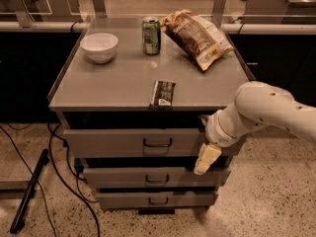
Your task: Open top drawer
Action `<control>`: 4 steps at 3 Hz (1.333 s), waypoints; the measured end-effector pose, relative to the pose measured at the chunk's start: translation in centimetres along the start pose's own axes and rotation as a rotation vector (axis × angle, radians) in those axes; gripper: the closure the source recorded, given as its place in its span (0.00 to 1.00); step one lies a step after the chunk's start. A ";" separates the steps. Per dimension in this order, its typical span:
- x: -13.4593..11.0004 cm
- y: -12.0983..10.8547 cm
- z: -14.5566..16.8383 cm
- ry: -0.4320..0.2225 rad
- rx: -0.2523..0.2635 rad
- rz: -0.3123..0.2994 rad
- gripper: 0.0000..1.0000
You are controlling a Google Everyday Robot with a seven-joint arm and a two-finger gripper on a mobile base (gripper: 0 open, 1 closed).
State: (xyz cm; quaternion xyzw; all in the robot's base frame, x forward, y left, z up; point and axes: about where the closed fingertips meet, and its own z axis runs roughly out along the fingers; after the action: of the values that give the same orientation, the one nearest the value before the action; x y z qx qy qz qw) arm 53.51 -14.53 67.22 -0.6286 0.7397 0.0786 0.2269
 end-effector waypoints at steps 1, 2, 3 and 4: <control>0.0 0.1 0.5 0.006 -0.038 0.004 0.00; -0.1 0.3 0.8 0.020 -0.107 0.023 0.00; -0.3 1.2 0.7 0.039 -0.184 0.038 0.00; -0.3 2.0 0.4 0.051 -0.223 0.047 0.00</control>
Offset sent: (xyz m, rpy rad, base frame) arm -0.0063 0.0063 -0.0074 -0.0097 0.2128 0.0386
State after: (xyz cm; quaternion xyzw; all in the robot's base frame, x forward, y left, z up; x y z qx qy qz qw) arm 51.69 -13.72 66.62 -0.6342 0.7465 0.1497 0.1346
